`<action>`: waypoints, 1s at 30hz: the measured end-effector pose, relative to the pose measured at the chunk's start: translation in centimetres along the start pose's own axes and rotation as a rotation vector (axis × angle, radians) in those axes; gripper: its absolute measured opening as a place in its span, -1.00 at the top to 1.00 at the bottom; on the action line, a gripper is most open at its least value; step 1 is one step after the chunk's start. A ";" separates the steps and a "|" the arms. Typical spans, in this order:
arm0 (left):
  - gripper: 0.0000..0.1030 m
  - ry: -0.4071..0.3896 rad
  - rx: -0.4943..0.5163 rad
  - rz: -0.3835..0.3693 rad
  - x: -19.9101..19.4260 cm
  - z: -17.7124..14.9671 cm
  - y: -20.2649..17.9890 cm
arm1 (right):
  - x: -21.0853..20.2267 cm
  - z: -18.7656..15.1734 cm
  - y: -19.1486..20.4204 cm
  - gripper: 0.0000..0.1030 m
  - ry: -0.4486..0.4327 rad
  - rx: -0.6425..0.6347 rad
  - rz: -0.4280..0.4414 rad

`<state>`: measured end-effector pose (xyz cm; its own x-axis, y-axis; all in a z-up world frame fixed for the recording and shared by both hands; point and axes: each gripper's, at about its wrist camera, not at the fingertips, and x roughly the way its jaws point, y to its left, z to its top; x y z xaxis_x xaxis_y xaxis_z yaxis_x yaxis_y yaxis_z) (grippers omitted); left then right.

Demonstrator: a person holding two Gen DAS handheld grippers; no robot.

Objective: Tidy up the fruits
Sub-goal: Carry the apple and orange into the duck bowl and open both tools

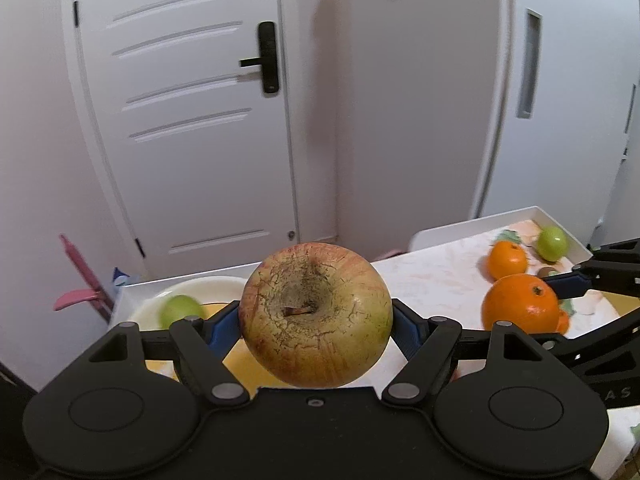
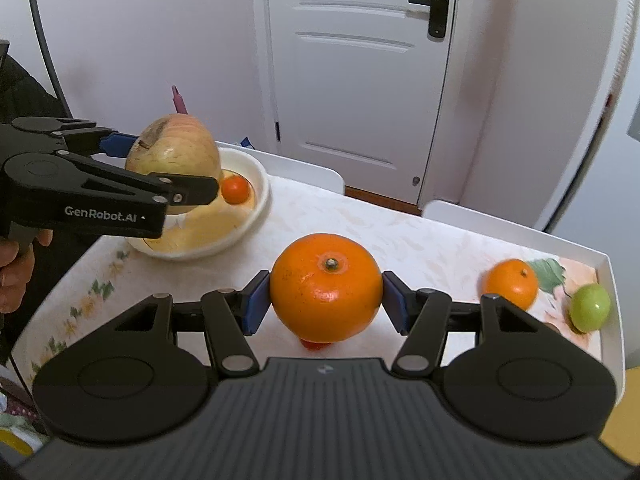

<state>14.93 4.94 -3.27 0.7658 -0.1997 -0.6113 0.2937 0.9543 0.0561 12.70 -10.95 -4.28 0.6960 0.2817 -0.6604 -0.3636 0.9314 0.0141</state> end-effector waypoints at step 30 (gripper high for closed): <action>-0.55 0.171 0.018 0.072 8.0 -4.3 12.8 | 12.4 5.4 7.7 -0.43 0.081 -0.029 0.059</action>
<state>22.35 16.50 -10.88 0.6771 -0.0891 -0.7304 0.2528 0.9604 0.1172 21.89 0.95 -8.34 0.6214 0.3151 -0.7174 -0.4212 0.9064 0.0333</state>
